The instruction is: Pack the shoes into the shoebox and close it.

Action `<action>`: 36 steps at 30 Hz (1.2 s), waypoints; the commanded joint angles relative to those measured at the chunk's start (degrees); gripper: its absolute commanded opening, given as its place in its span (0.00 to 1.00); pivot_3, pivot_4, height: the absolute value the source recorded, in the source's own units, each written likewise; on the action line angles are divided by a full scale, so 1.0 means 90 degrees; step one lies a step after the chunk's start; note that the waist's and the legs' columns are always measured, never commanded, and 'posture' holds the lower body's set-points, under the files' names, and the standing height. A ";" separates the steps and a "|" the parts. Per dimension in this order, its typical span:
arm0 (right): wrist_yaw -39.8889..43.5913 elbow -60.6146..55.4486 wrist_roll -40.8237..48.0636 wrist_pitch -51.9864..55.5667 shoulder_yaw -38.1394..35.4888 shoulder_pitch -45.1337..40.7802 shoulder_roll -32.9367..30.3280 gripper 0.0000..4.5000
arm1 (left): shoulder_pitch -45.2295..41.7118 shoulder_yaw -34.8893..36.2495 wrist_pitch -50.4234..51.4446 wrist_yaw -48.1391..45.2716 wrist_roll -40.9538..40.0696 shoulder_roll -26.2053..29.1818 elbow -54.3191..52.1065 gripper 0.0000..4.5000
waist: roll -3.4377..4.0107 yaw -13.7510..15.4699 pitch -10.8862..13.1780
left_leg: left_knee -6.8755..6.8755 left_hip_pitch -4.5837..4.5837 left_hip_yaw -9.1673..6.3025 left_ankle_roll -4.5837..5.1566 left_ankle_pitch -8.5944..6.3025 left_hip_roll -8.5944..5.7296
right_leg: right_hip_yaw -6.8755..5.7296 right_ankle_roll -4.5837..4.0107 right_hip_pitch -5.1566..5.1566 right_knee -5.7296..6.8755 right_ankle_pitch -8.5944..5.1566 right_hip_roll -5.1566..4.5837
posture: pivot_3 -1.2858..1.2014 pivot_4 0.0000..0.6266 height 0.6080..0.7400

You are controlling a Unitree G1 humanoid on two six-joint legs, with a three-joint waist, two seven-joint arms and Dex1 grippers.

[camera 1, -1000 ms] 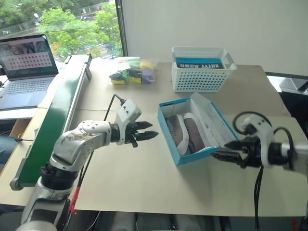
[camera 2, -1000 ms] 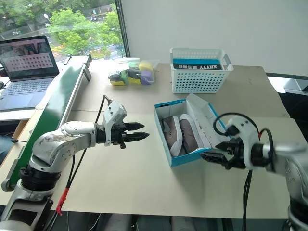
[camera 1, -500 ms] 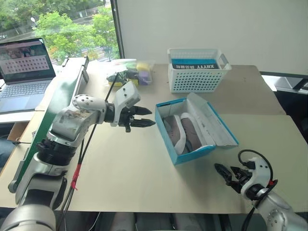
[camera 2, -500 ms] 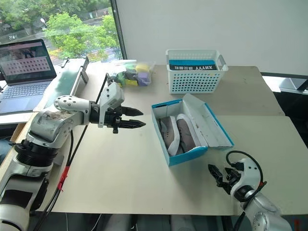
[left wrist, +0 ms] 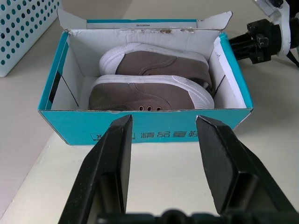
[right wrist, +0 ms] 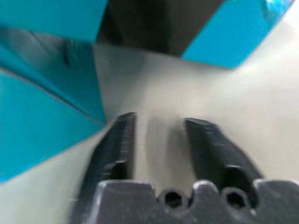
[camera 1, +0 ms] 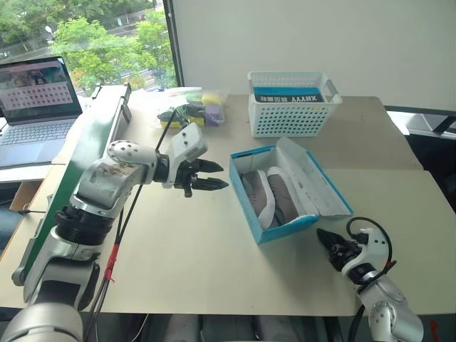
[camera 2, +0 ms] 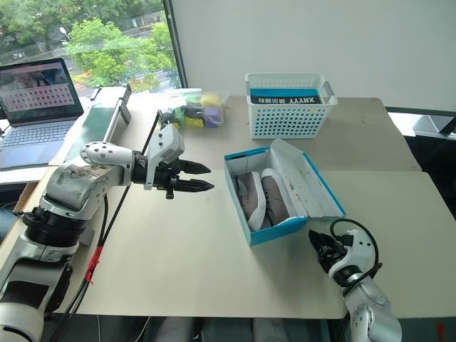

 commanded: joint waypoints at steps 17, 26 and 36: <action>-0.0036 0.2412 0.0451 -0.1772 -0.0449 -0.1613 -0.0006 0.01 | -0.0059 0.0255 0.0220 -0.0224 -0.0105 0.0404 -0.0657 0.51 | -0.0001 -0.0027 0.0000 | 0.0014 0.0018 0.0004 -0.0001 0.0001 0.0001 | 0.0003 -0.0002 0.0016 0.0007 0.0003 0.0001 | 0.52 0.24 1.00; -0.0023 0.0553 0.2231 -0.0822 -0.0582 -0.2161 -0.0184 0.01 | -0.0104 0.0405 0.0325 0.0048 -0.0133 0.0174 -0.0559 0.51 | 0.0028 -0.0005 0.0016 | 0.0012 0.0016 0.0000 -0.0001 0.0000 0.0000 | 0.0004 -0.0002 0.0011 0.0021 0.0003 0.0001 | 0.52 0.24 1.00; -0.0089 -0.1112 0.3461 0.1062 0.0352 -0.2407 -0.1044 0.01 | -0.0349 0.0443 0.0510 0.0241 -0.0200 -0.0108 -0.0572 0.51 | 0.0036 -0.0006 0.0022 | 0.0025 0.0010 -0.0003 0.0000 0.0001 -0.0002 | 0.0005 -0.0002 0.0007 0.0033 0.0002 0.0003 | 0.52 0.24 1.00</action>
